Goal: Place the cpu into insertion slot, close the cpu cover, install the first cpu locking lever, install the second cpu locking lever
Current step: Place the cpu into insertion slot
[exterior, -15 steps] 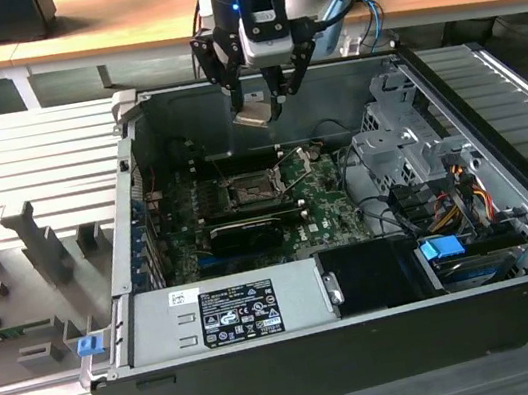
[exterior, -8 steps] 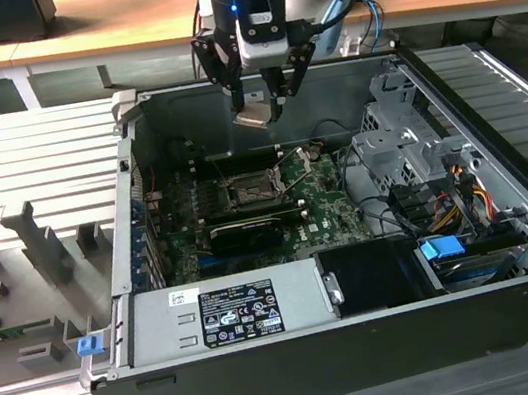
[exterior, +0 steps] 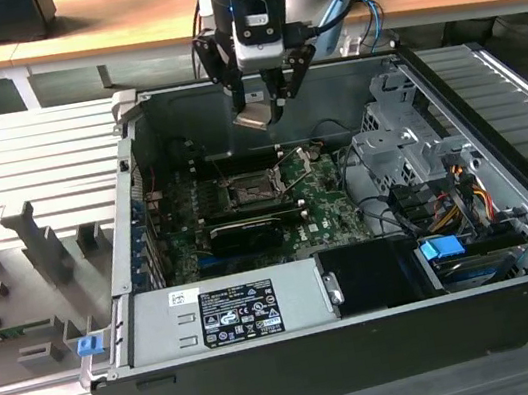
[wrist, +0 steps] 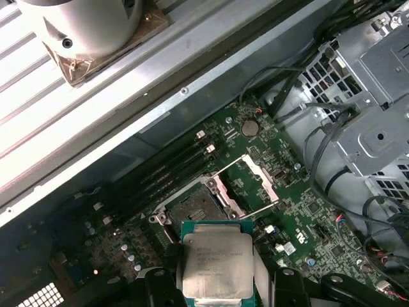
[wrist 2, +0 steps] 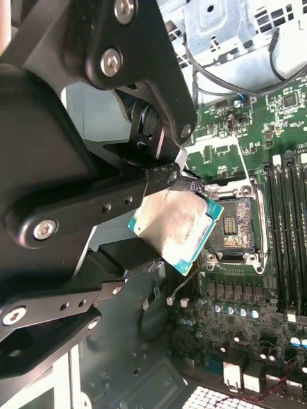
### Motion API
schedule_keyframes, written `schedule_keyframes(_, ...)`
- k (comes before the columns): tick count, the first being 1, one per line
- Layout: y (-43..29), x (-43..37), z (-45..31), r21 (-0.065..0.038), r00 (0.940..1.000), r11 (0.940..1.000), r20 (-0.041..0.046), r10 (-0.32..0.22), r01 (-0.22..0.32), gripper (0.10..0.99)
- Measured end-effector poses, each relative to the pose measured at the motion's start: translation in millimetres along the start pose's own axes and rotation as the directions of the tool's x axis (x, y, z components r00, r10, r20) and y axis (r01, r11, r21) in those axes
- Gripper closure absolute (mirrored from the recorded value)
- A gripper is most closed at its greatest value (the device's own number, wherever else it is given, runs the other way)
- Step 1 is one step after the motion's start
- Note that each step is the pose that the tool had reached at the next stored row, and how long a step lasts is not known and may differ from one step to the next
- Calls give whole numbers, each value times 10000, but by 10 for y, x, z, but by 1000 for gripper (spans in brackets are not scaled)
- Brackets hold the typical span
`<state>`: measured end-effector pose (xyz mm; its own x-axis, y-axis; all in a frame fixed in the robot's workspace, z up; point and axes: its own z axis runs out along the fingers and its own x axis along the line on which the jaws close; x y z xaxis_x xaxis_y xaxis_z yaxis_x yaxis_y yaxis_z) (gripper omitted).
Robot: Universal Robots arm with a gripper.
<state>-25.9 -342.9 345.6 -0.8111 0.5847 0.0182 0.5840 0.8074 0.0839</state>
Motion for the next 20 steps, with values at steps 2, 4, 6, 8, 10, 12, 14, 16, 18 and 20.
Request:
schedule_keyframes(2,0,0,3,-7,9993,9993,31,364,-364,553)
schedule_keyframes(4,-1,1,5,-10,9984,9984,47,557,-557,553)
schedule_keyframes(6,-4,5,7,-13,9974,9975,61,712,-712,553)
schedule_keyframes(8,-5,6,9,-15,9972,9972,63,748,-747,553)
schedule_keyframes(10,-6,7,11,-15,9971,9971,64,758,-758,553)
schedule_keyframes(12,-6,6,13,-16,9970,9971,65,766,-766,553)
schedule_keyframes(14,-6,7,14,-16,9970,9970,66,776,-776,553)
schedule_keyframes(16,-6,6,16,-16,9969,9969,66,788,-788,553)
schedule_keyframes(18,-6,6,17,-16,9968,9968,68,799,-799,553)
schedule_keyframes(20,-6,6,19,-17,9967,9967,69,815,-815,553)
